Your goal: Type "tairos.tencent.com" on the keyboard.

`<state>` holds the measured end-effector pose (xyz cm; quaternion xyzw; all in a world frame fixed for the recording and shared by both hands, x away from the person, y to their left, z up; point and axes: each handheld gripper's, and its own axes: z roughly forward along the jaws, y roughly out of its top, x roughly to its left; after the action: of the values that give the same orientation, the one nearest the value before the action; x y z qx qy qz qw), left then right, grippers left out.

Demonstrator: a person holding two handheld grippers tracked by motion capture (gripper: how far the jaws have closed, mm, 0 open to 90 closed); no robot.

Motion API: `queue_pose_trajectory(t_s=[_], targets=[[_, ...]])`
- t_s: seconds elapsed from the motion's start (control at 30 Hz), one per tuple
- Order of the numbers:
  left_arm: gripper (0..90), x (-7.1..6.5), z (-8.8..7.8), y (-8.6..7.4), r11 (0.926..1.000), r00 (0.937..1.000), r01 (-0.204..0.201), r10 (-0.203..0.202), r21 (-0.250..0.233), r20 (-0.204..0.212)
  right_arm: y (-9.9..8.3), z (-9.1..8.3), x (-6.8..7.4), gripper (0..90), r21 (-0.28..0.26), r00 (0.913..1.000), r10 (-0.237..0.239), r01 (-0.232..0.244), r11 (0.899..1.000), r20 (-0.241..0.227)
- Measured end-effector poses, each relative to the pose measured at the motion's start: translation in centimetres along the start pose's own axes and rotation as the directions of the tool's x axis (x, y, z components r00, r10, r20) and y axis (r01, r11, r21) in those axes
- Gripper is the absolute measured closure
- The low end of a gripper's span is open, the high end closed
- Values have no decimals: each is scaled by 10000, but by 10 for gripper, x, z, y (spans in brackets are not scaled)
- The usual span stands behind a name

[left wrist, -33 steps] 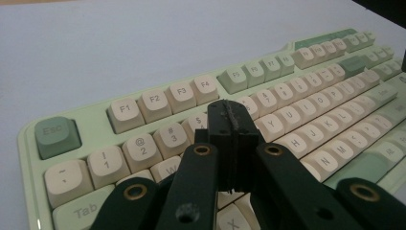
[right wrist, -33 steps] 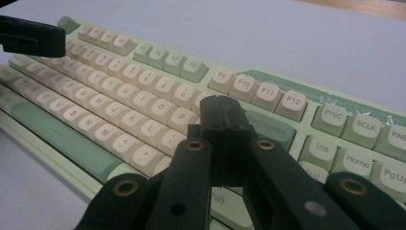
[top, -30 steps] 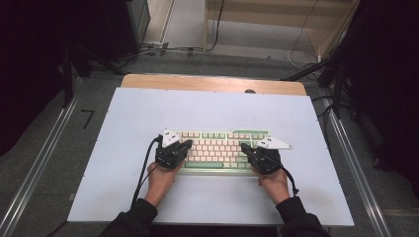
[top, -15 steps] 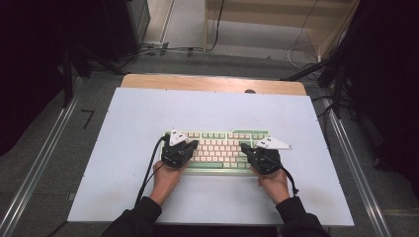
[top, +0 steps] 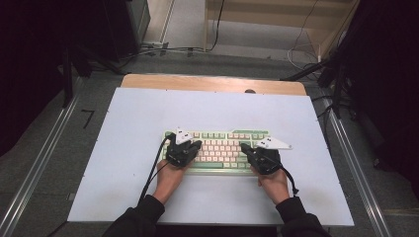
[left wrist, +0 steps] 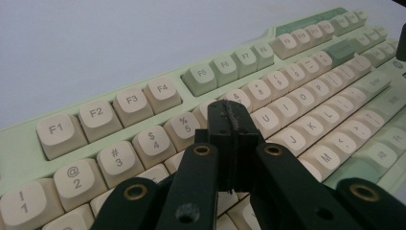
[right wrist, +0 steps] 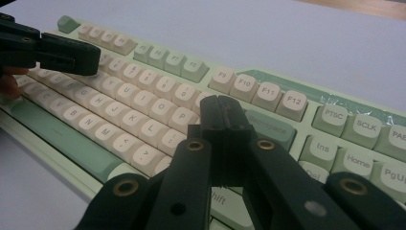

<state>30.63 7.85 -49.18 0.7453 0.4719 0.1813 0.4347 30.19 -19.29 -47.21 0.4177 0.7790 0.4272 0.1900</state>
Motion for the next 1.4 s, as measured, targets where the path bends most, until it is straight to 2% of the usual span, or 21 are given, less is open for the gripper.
queue_pose_trajectory(t_s=[0.4, 0.5, 0.63, 0.9, 1.4], targets=[[900, 0, 3, 1, 9995, 10000, -32, 34, 318, -42, 0, 0, 0, 875, 18, 10000, -17, 17, 10000, -10], [900, 0, 5, 2, 9984, 9999, -89, 96, 567, -112, 0, 0, 0, 875, 40, 10000, -12, 12, 10000, -13], [900, -1, 5, 3, 9978, 9997, -182, 193, 637, -173, 0, 0, 0, 875, 49, 10000, -14, 14, 10000, -18], [900, 0, -4, 6, 10000, 9999, -28, 29, 35, -165, 0, -1, 0, 875, 9, 10000, 7, -7, 10000, -9], [900, 7, -20, 5, 9997, 9999, 119, -121, -218, -50, 0, 0, 1, 875, 13, 10000, -12, 12, 10000, -47]])
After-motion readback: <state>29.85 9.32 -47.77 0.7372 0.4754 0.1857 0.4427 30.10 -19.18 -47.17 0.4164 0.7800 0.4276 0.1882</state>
